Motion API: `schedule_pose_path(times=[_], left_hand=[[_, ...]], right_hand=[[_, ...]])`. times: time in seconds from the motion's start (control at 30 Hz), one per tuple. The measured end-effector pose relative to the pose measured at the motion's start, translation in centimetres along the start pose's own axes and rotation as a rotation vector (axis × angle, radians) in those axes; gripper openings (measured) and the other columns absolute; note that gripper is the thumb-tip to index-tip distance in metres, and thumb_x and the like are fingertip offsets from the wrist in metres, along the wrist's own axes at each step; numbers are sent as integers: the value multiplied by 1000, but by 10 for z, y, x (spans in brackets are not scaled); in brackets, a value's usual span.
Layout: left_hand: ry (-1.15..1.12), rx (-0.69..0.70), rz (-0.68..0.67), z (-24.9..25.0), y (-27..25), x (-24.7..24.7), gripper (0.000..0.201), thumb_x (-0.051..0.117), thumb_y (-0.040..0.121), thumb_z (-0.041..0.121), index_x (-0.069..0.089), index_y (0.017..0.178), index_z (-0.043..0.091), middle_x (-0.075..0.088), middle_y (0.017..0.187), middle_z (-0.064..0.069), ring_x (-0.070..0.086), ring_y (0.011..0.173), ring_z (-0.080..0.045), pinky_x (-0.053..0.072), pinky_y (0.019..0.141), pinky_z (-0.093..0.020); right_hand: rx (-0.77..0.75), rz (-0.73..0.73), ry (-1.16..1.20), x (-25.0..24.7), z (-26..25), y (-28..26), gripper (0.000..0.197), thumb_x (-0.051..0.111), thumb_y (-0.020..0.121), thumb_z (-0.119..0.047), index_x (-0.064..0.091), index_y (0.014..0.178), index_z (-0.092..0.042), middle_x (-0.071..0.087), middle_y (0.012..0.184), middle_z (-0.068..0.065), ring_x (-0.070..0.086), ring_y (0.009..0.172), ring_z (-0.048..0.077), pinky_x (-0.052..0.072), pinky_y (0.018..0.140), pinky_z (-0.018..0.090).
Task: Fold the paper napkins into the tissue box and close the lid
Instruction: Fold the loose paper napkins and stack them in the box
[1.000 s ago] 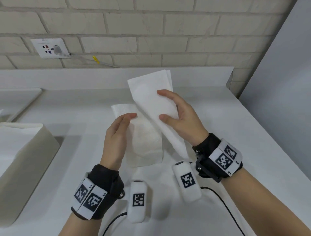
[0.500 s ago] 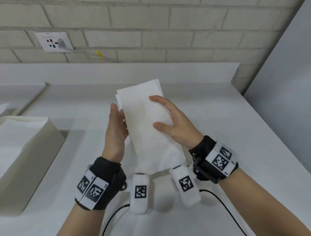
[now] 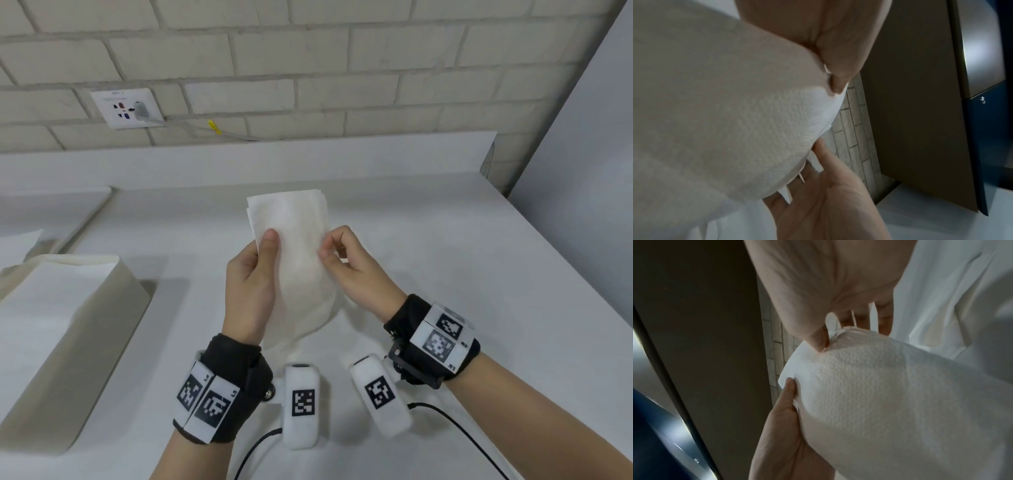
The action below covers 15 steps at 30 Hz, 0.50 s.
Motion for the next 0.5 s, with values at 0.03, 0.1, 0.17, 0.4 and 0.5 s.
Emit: schedule_pose_path(times=[0.03,0.1,0.17,0.4,0.5], left_hand=[[3,1,3,1,0,0,64,51,83,53,52,75,-10,48,81,-8,43,73,-22,34,67,-37],[2,2,14,1,0,0,63,51,87,50,51,76,-12,49,77,-10,44,70,-23,36,65,-36],[16,-11,22,-6,2,-3,48,51,95,37,55,81,-8,57,73,-10,54,69,-20,43,64,-30],[127,-22,138,-20,8,-36,20,57,90,0,58,106,13,67,97,0,65,87,-16,52,66,-17],[130,-34,191,-18,7,-49,23,58,88,0,58,110,7,68,100,-3,66,89,-19,52,67,-21]], right_hand=[[5,-42,17,3,0,0,20,45,96,-14,38,82,-25,43,84,-11,42,77,-1,34,73,9],[15,-96,5,8,3,0,21,48,95,-11,36,83,-23,39,79,-9,40,66,-5,34,67,10],[25,-130,-41,9,7,2,29,52,92,-7,30,85,-25,37,76,0,36,60,0,32,62,15],[261,55,-405,-45,47,49,24,61,87,-18,41,101,-14,49,106,7,52,101,23,42,86,31],[437,-15,-623,-55,75,64,48,66,83,-35,42,119,-15,42,124,10,43,117,27,38,91,34]])
Point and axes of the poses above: each hand's wrist, its own y-axis towards the middle knuckle, its own x-axis out of the palm, z = x × y, the point moved 7 cm from there along y, towards the middle knuckle
